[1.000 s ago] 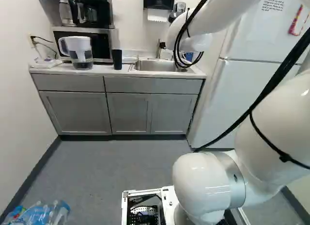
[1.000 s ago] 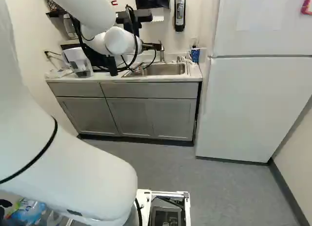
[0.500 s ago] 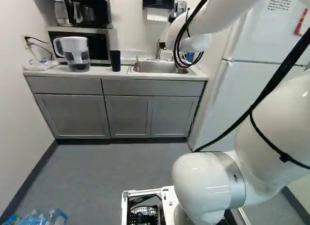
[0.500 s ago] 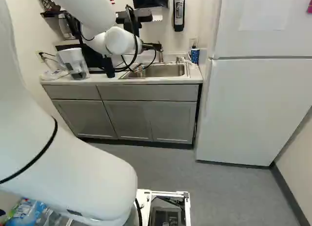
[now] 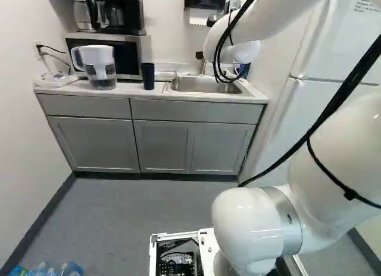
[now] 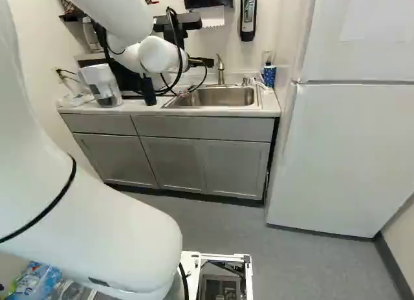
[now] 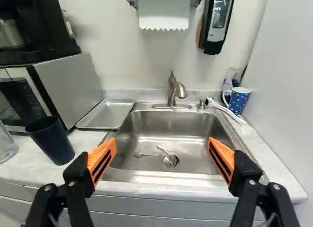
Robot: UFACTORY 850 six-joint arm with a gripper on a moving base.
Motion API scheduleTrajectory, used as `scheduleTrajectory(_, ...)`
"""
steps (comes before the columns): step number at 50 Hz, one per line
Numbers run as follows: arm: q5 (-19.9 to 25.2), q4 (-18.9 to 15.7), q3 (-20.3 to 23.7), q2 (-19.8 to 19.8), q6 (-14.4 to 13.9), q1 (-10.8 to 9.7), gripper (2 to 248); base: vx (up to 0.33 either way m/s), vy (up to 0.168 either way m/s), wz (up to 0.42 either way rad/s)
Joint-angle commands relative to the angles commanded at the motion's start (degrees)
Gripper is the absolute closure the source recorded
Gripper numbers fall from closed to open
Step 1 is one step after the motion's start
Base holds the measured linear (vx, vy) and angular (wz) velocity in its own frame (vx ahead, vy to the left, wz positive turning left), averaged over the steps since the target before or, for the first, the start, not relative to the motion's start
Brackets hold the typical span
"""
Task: Rinse the cup and place it in the tray
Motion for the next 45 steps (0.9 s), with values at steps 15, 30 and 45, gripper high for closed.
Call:
scheduleTrajectory(15, 0.0, 0.0, 0.0, 0.0, 0.0, 0.0, 3, 0.154, -0.034, 0.169)
scheduleTrajectory(30, 0.0, 0.0, 0.0, 0.0, 0.0, 0.0, 3, 0.161, -0.035, 0.163)
scheduleTrajectory(45, 0.0, 0.0, 0.0, 0.0, 0.0, 0.0, 3, 0.16, -0.053, 0.176)
